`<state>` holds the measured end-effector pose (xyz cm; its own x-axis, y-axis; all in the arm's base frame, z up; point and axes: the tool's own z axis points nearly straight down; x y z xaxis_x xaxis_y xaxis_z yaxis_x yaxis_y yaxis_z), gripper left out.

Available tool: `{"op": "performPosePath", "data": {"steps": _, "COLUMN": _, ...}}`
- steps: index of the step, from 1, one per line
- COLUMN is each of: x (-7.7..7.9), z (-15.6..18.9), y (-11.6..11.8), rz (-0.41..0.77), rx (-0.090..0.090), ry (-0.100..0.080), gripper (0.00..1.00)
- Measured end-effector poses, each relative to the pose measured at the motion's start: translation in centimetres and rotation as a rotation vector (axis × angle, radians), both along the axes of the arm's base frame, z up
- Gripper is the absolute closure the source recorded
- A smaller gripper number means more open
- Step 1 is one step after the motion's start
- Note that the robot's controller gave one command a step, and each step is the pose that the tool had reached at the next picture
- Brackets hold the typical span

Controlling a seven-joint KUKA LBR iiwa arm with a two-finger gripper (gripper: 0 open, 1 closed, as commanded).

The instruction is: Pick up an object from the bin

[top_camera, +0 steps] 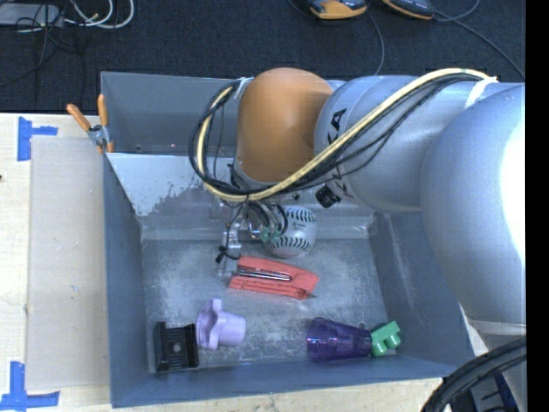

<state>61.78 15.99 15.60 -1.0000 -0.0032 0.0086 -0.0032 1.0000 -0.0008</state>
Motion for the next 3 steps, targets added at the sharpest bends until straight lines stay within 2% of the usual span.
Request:
{"op": "performPosePath", "data": {"steps": 1, "x": 0.1, "z": 0.5, "y": -0.1, "rz": -0.002, "rx": 0.001, "ry": -0.006, "gripper": 0.00}}
{"op": "performPosePath", "data": {"steps": 2, "x": -1.0, "z": 4.7, "y": -2.0, "rz": 0.075, "rx": 0.001, "ry": 0.000, "gripper": 0.00}}
{"op": "performPosePath", "data": {"steps": 3, "x": -0.7, "z": 5.6, "y": -4.1, "rz": 0.085, "rx": 0.003, "ry": -0.017, "gripper": 0.00}}
